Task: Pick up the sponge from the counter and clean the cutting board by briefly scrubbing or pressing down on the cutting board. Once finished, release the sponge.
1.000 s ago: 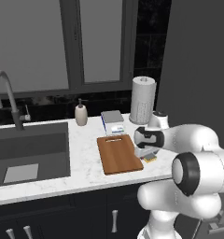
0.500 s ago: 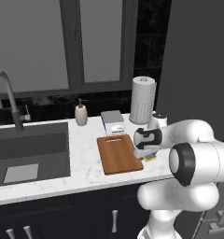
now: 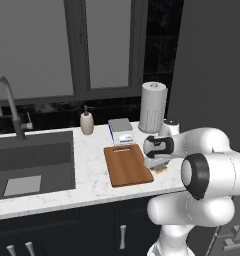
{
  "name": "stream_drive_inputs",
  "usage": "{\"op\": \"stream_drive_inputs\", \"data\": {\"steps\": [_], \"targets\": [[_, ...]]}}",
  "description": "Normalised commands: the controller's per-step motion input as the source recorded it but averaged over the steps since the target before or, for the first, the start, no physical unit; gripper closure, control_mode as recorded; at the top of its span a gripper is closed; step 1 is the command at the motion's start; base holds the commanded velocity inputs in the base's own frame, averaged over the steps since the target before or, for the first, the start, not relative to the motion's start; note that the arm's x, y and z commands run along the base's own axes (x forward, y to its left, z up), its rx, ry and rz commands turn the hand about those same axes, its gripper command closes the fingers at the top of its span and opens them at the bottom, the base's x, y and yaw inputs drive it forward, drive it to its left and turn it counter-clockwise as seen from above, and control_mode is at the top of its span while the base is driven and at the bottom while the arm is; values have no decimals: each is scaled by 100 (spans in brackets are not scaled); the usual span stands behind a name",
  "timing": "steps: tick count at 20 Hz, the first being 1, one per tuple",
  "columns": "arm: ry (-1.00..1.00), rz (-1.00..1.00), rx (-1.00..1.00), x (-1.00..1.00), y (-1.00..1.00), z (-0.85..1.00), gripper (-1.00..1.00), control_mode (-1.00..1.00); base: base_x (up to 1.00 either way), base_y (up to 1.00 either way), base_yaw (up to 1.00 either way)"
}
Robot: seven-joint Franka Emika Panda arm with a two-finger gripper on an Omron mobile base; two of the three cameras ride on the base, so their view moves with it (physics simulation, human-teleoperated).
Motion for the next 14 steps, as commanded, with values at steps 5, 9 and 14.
{"op": "stream_drive_inputs", "data": {"steps": [5, 9, 14], "targets": [[0, 0, 0, 0, -3, 13, -100, -100, 0, 0, 0], [0, 0, 0, 1, 0, -1, -100, -100, 0, 0, 0], [0, 0, 0, 6, -6, -8, -100, -100, 0, 0, 0]]}}
